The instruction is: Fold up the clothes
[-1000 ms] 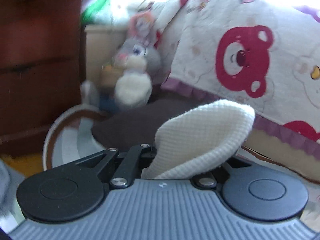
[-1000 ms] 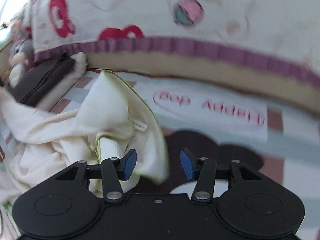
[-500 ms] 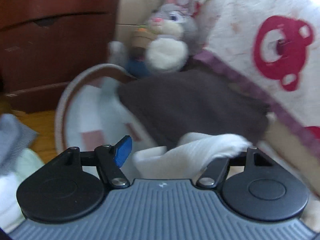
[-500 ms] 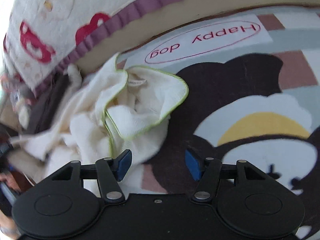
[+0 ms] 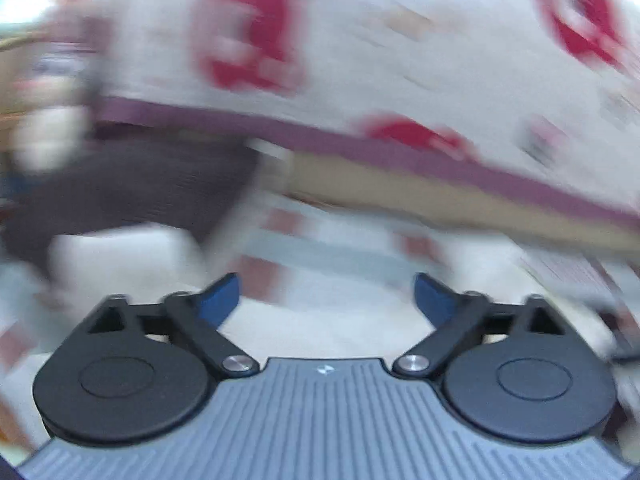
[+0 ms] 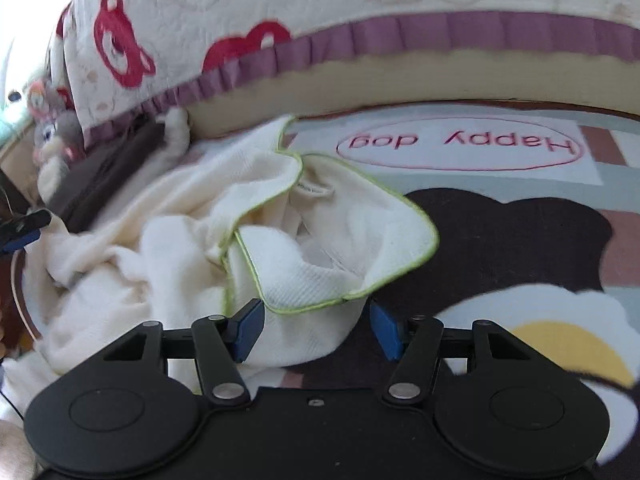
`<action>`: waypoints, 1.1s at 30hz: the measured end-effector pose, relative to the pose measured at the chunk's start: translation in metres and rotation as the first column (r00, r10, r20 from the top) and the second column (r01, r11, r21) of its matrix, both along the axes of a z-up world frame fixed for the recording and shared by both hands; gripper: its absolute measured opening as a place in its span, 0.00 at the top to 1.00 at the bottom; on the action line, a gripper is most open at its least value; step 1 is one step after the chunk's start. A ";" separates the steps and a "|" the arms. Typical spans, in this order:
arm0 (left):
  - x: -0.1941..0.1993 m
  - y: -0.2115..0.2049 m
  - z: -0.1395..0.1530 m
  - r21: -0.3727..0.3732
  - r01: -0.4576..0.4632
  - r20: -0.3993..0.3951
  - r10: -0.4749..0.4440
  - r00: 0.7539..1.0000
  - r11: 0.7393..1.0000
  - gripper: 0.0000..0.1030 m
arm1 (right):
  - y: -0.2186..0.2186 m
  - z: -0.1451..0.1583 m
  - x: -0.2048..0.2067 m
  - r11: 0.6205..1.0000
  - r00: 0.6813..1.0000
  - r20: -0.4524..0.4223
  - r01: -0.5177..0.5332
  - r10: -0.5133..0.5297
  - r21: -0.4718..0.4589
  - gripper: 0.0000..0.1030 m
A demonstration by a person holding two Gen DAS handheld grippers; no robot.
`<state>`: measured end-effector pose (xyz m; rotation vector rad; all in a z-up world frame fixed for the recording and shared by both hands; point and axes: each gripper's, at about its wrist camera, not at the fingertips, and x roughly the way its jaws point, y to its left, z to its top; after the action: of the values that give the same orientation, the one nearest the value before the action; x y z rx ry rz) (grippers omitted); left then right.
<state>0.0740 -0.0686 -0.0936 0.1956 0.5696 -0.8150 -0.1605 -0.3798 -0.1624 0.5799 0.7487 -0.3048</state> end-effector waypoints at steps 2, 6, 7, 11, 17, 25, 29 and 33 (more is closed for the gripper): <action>-0.010 -0.015 -0.011 0.085 0.052 0.051 -0.057 0.997 0.995 0.06 | -0.005 -0.010 0.012 0.999 0.999 -0.032 0.021 -0.020 0.032 0.37; -0.024 -0.054 -0.040 0.294 0.093 0.255 -0.172 0.951 0.951 0.07 | -0.009 -0.010 0.021 0.998 0.998 0.053 0.037 -0.040 0.057 0.86; -0.024 -0.062 -0.048 0.338 0.099 0.283 -0.201 0.938 0.936 0.24 | -0.008 -0.005 0.024 0.999 0.997 0.072 0.019 -0.022 0.031 0.95; -0.018 -0.077 -0.056 0.460 0.111 0.193 -0.221 0.956 0.881 0.97 | 0.005 0.029 0.018 0.992 0.994 0.109 0.020 -0.006 -0.124 0.95; -0.013 -0.055 -0.008 0.279 -0.043 0.306 -0.046 0.951 0.959 0.97 | 0.027 0.074 0.009 0.944 0.994 0.101 -0.003 0.038 -0.329 0.95; -0.024 -0.020 0.079 0.114 -0.190 0.484 0.112 0.868 0.975 0.97 | 0.047 0.140 0.004 0.924 0.974 0.221 0.042 0.046 -0.380 0.95; -0.048 0.002 0.154 0.053 -0.193 0.588 0.126 0.799 0.980 0.97 | 0.063 0.195 -0.011 0.918 0.938 0.336 0.060 0.082 -0.393 0.96; -0.081 0.027 0.232 -0.063 -0.181 0.650 0.178 0.739 0.981 0.97 | 0.070 0.266 -0.033 0.892 0.884 0.450 0.099 0.123 -0.440 0.95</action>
<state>-0.0072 -0.0415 0.1384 0.4045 -0.0817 -0.5022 -0.1933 -0.3096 0.1037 0.1838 0.1917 -0.2992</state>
